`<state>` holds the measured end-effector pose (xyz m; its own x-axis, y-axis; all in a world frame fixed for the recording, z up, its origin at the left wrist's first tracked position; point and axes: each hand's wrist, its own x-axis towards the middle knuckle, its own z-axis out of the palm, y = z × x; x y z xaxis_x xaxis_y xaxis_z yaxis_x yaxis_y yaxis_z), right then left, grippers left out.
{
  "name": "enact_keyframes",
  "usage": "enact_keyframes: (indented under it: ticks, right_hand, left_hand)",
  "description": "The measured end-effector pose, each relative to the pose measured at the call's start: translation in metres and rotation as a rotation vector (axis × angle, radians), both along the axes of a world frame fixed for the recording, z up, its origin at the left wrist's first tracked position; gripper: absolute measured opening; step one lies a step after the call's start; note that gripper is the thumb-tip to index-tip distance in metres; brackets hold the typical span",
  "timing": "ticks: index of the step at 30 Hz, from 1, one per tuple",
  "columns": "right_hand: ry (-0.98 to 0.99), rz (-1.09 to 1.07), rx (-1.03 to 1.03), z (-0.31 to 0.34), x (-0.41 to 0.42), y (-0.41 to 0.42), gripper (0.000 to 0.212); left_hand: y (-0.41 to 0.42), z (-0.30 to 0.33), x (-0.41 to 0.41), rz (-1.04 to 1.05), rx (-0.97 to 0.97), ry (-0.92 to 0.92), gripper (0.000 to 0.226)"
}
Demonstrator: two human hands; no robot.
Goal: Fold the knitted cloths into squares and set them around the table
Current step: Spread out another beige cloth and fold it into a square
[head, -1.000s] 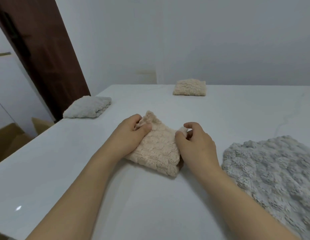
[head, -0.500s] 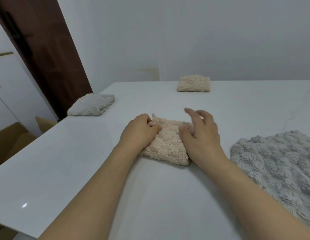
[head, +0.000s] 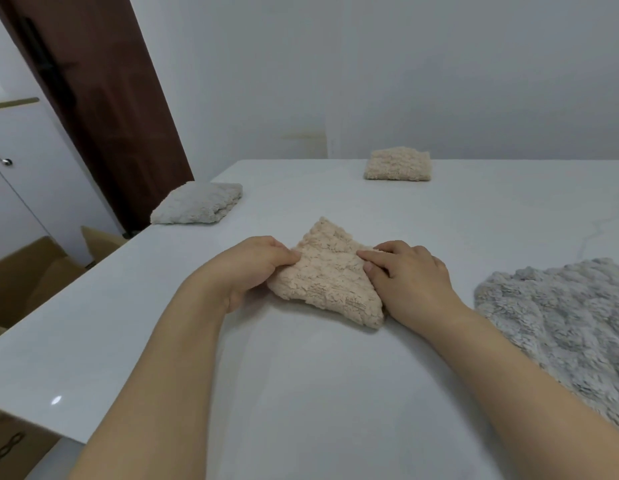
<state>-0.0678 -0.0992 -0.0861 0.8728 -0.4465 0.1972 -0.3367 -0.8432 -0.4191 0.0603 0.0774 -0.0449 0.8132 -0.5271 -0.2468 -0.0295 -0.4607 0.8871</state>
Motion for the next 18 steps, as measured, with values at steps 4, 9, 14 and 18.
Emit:
enact_keyframes:
  ticks: [4,9,14,18]
  right_hand:
    - [-0.058,0.042,0.099,0.001,-0.002,-0.001,0.033]
    - [-0.153,0.076,0.263,0.004,-0.003,-0.004,0.025]
    - [-0.188,0.042,0.351,0.006,-0.004,-0.004,0.022]
    - [-0.189,0.052,0.355,0.006,-0.005,-0.002,0.023]
  left_hand:
    - [-0.007,-0.013,0.006,0.147,0.165,-0.233,0.020]
    - [0.007,-0.020,-0.018,0.127,0.228,-0.820,0.025]
    - [0.005,-0.042,-0.076,-0.211,0.224,-0.934,0.045]
    - [-0.001,-0.045,-0.075,-0.100,0.237,-1.109,0.035]
